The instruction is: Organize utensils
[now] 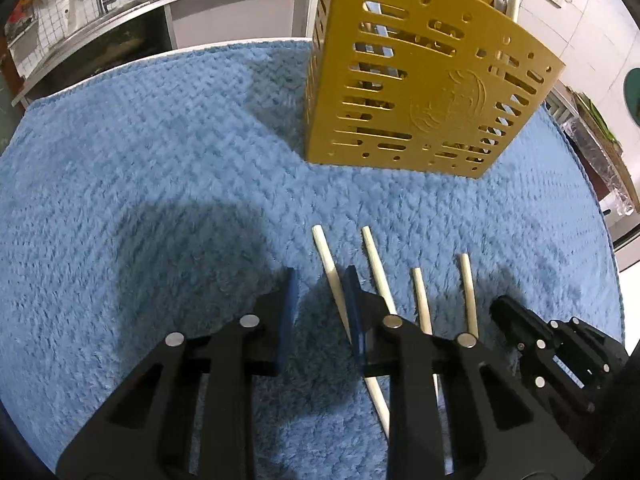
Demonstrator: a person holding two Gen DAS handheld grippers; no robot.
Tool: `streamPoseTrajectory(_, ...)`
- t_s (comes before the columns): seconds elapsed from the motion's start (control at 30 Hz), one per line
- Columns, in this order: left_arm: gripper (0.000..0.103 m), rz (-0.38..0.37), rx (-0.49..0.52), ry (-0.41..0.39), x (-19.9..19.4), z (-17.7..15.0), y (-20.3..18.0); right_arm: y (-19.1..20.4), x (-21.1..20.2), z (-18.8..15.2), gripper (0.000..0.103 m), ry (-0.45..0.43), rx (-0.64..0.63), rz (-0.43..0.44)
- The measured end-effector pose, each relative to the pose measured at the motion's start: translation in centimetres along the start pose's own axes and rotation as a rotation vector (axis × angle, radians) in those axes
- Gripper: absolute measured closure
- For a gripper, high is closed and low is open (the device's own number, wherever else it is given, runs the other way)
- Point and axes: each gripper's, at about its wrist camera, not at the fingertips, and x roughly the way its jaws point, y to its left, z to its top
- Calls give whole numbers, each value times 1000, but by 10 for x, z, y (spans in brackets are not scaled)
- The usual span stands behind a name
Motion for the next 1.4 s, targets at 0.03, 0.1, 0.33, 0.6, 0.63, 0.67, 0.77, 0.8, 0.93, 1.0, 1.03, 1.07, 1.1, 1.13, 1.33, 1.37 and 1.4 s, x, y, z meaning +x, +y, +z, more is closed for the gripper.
streamPoseTrajectory(0.03, 80, 7, 8, 1, 0, 0, -1, 0, -1, 0, 103, -2, 4, 1)
streamPoseTrajectory(0.1, 80, 20, 19, 8, 2, 1, -5, 0, -1, 0, 103, -5, 12, 5)
streamPoseTrajectory(0.33, 97, 25, 40, -32, 1, 0, -5, 5, -1, 2, 100, -12, 26, 10)
streamPoseTrajectory(0.6, 103, 53, 74, -64, -13, -8, 8, 18, -2, 8, 100, -25, 31, 29)
streamPoseTrajectory(0.63, 103, 48, 65, -58, -13, -7, 13, 20, 0, 9, 100, -21, 30, 28)
streamPoseTrajectory(0.67, 103, 29, 42, -56, -13, -6, 20, 23, 2, 9, 100, -15, 26, 23)
streamPoseTrajectory(0.77, 103, -11, -1, -63, -16, -4, 32, 26, 3, 9, 100, -12, 24, 18)
streamPoseTrajectory(0.8, 103, -12, -5, -66, -17, -3, 33, 27, 3, 9, 100, -9, 26, 18)
streamPoseTrajectory(0.93, 103, -26, -15, -73, -22, 0, 35, 28, 4, 10, 100, -1, 40, 30)
streamPoseTrajectory(1.0, 103, -20, -7, -75, -23, 0, 34, 33, 6, 10, 99, 6, 31, 12)
streamPoseTrajectory(1.03, 103, -18, -6, -76, -24, -1, 34, 35, 7, 10, 98, 9, 32, 5)
streamPoseTrajectory(1.07, 103, -14, -6, -77, -24, -2, 34, 36, 8, 11, 98, 14, 36, -6)
streamPoseTrajectory(1.1, 103, -10, -6, -76, -24, -1, 35, 37, 8, 11, 98, 16, 43, -9)
streamPoseTrajectory(1.13, 103, -7, -6, -75, -24, -2, 36, 38, 8, 11, 96, 21, 49, -12)
streamPoseTrajectory(1.33, 103, 6, -21, -64, -17, -2, 49, 37, 9, 4, 93, 23, 58, -18)
streamPoseTrajectory(1.37, 103, 4, -28, -62, -16, -2, 52, 37, 9, 3, 93, 21, 55, -19)
streamPoseTrajectory(1.4, 103, 0, -34, -61, -16, -3, 54, 38, 10, 3, 93, 19, 48, -22)
